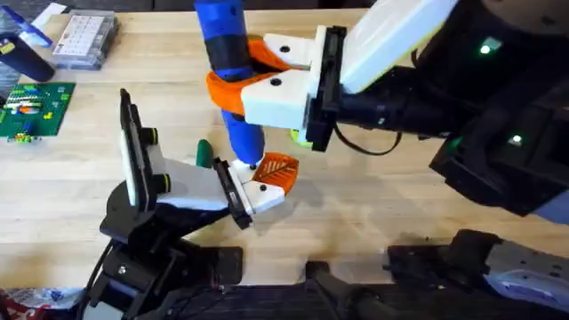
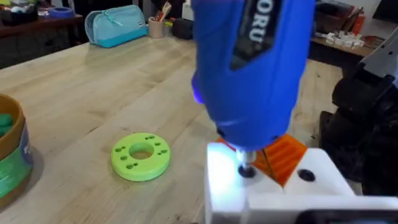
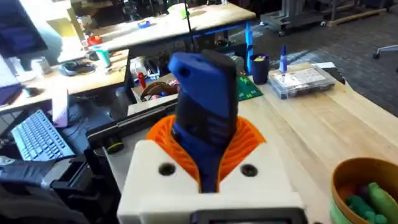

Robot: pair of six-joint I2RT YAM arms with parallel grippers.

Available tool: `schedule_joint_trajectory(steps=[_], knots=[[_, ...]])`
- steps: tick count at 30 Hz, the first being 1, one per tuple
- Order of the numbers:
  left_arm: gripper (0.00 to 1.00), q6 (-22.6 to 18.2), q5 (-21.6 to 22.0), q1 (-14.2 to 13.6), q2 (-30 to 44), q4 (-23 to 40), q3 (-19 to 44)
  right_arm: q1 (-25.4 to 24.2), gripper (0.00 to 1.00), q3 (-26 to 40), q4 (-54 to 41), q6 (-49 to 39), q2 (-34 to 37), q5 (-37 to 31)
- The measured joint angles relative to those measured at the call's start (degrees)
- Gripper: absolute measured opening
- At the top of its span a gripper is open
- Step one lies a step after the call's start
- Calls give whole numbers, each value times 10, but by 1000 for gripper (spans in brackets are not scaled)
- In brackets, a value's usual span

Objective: Pick up the gripper from the table and insert it into the empty holder that is missing its gripper. Then pick up a screw, insert it into the mounting hole, and use the screwdriver to tighten it. Finally, clean up the table by picking up the vegetable and placing it into the bucket.

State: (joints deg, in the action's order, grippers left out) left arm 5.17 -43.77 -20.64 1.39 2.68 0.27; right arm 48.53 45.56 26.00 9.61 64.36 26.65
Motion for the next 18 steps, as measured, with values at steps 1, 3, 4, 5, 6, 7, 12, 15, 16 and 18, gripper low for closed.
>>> schedule_joint_trajectory(steps=[1,3,4,5,6,7,12,15,16,18], knots=[[12,0,0,0,0,-1,0,0,91,0,2,0,0,0],[12,3,1,0,0,-4,0,0,92,0,7,0,1,3],[12,4,1,0,0,-5,0,1,92,0,10,-2,1,4],[12,4,1,0,0,-5,0,1,91,0,12,-2,2,5],[12,4,1,0,0,-5,0,2,90,0,15,-2,3,5],[12,4,1,0,0,-7,0,2,93,0,19,-2,4,5],[12,3,0,0,0,9,0,-4,93,0,89,12,6,4],[12,3,0,0,1,9,0,-14,91,0,128,17,-1,5],[12,2,0,0,1,9,0,-20,90,0,135,18,-4,5],[12,2,0,0,1,9,0,-34,92,0,143,25,-13,5]])
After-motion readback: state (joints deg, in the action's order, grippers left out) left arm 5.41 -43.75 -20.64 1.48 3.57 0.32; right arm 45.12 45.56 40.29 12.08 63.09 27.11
